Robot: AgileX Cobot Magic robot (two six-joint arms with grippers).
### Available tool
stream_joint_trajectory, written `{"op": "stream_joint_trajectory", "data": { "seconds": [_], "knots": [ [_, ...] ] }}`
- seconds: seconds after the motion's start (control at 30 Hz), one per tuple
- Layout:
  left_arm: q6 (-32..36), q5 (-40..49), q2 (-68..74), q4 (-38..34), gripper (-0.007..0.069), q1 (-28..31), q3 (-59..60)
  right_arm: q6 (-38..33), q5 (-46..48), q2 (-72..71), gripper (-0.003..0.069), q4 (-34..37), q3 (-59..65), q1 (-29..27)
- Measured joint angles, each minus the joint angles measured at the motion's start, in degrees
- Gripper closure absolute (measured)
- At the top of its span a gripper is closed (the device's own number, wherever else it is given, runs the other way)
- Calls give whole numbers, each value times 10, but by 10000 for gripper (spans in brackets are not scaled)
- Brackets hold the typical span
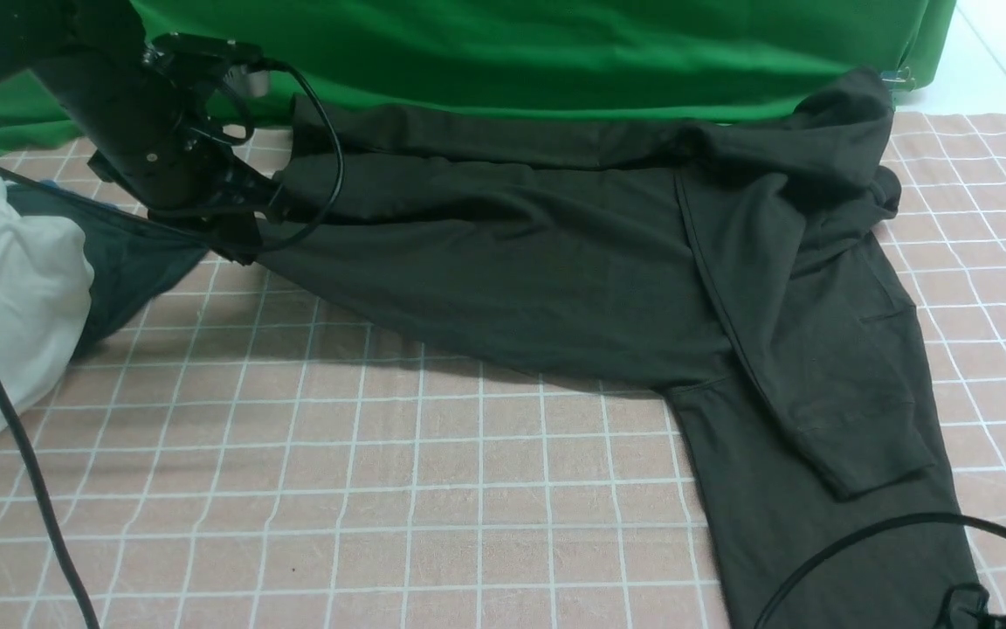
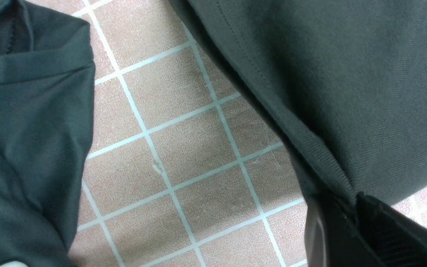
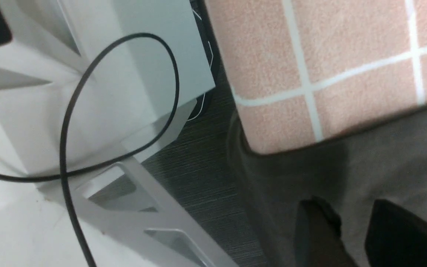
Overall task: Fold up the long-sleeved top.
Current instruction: Spread the long sleeves with your arms and place them on the tabletop
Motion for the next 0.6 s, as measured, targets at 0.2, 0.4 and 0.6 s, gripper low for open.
{"op": "stream_joint_trajectory", "data": {
  "seconds": [0.2,0.4,0.6],
  "knots": [
    [6,0,0,-13,574,0,0,16,-48,-1,280,0,34,0],
    [11,0,0,-17,574,0,0,17,-109,-2,293,-5,60,0],
    [12,0,0,-17,574,0,0,17,-118,1,450,-17,63,0]
  ]
}}
